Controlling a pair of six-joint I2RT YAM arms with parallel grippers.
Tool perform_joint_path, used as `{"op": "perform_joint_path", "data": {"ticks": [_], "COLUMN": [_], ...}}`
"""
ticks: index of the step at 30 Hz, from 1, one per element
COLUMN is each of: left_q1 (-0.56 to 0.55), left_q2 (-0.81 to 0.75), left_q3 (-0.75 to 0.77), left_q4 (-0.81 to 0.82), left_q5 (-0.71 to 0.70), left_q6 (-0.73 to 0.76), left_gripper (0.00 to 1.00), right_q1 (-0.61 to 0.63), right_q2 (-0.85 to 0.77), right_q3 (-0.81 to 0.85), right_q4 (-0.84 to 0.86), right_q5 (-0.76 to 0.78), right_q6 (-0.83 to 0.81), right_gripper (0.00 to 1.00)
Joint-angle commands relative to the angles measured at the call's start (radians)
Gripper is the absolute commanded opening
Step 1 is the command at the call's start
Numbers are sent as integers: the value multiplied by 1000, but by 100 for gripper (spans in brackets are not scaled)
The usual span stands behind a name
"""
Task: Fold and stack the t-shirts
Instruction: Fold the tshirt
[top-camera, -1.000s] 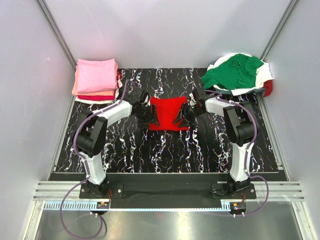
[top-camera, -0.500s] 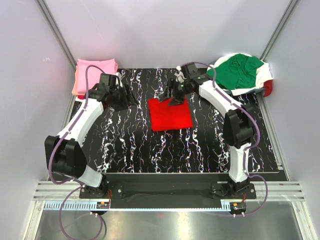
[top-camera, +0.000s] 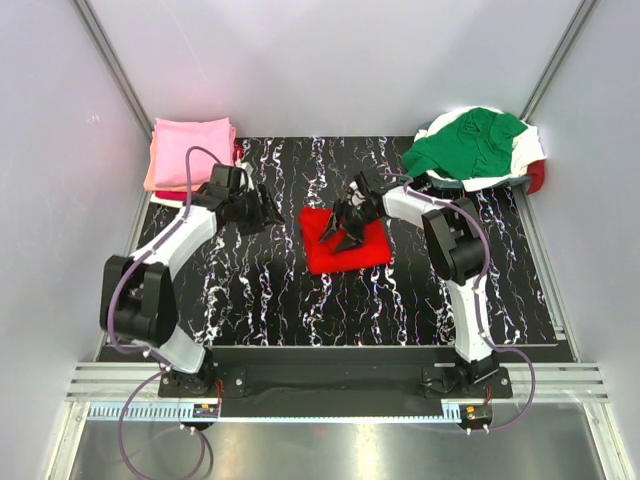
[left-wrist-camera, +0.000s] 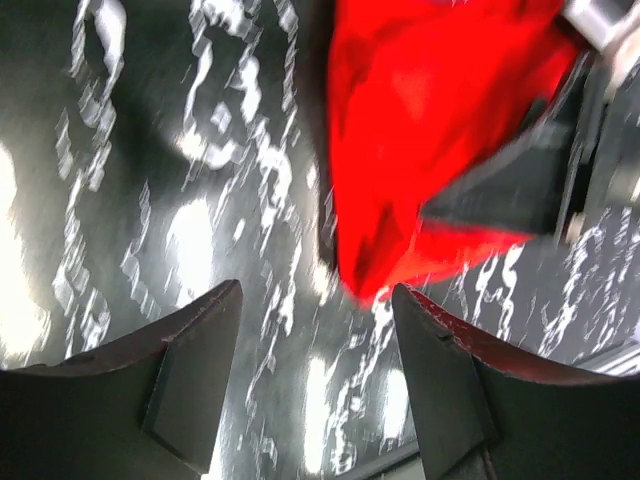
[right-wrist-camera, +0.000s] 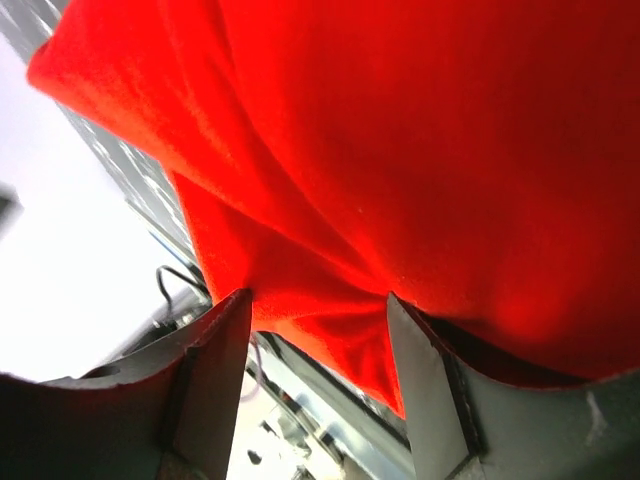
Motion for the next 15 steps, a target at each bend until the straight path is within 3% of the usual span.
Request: {"op": "perform_joint_path", "data": {"ticks": [1,7,15], "left_q1": [2,-32,-84], "left_q2": [118,201,282], "left_q3": [12,-28,-13], "left_q4": [212,411,460], "left_q5": [102,159,137], "left_q6": [-51,-126,-148], "left_gripper": [66,65,66], "right_q1": [4,4,4], "right_q2": [-44,-107,-188], "right_q3": [-87,-12,178], "right_q4": [-102,-225,-404], "right_q5": [78,31,32], "right_q6": [-92,-230,-295], "right_gripper": [65,73,79]}}
